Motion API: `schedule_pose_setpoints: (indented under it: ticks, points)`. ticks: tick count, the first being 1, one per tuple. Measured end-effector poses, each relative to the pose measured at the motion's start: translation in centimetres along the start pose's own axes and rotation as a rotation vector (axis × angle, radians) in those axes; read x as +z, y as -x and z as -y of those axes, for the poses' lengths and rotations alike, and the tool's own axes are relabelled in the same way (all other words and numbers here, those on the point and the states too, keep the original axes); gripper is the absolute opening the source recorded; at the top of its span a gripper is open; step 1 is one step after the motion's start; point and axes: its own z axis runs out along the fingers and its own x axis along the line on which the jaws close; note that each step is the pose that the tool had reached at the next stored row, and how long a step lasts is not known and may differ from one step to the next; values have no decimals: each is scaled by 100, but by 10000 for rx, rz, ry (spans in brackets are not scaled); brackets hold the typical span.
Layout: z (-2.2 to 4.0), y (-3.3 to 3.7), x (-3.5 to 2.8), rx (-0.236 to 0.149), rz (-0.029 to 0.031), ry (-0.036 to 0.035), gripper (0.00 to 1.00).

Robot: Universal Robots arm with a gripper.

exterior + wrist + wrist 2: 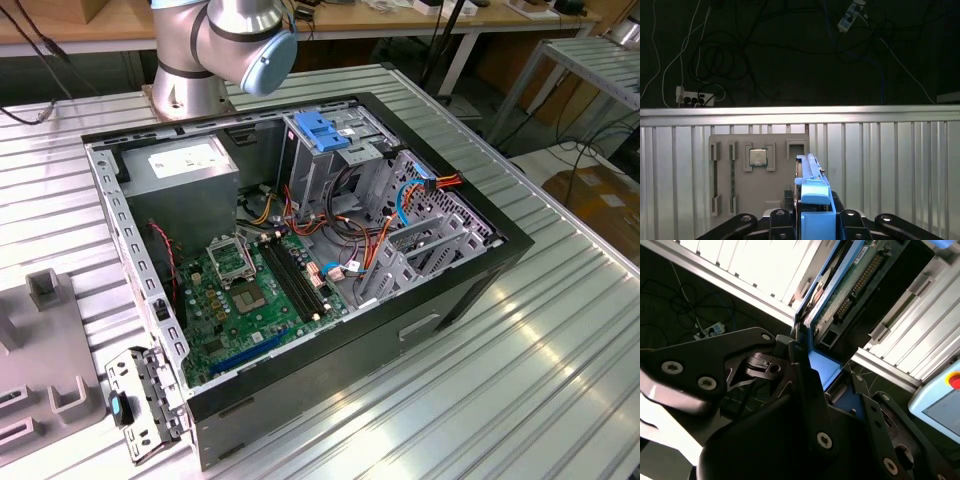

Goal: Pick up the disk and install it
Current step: 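Pick up the disk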

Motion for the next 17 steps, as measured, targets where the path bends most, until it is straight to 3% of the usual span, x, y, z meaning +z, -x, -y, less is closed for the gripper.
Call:
schedule_pose_setpoints:
  ticks: [17]
  points:
    - [-2, 17, -369, 3, 19, 72, 37]
